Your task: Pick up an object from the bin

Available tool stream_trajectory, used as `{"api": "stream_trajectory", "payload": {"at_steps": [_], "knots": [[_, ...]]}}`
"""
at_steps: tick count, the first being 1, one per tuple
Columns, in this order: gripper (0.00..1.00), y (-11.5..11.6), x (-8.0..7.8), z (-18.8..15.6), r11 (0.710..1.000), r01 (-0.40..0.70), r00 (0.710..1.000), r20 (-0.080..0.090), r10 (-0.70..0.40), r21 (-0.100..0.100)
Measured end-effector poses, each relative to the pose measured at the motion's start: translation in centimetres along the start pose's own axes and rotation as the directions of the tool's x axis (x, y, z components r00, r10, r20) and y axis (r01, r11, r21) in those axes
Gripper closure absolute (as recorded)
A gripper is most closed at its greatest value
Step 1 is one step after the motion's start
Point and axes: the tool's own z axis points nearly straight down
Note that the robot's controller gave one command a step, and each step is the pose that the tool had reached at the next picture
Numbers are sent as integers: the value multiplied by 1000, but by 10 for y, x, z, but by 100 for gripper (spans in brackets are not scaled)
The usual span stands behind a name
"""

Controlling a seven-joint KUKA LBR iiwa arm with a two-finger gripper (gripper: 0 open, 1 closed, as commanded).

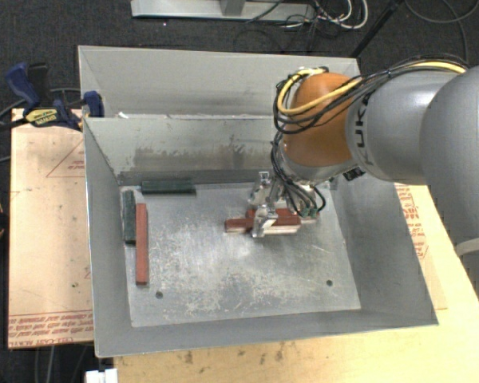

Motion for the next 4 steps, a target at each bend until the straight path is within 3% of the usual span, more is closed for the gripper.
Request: {"api": "stream_trajectory", "payload": {"at_steps": [1, 2, 3, 4], "knots": [[0, 0, 5, -67, 999, -43, 999, -15, 43, 4], [0, 2, 3, -128, 997, -77, 997, -14, 78, 4], [100, -12, -3, -7, 989, -147, 989, 1, 147, -2], [0, -13, -5, -4, 989, -148, 989, 20, 148, -1]]}}
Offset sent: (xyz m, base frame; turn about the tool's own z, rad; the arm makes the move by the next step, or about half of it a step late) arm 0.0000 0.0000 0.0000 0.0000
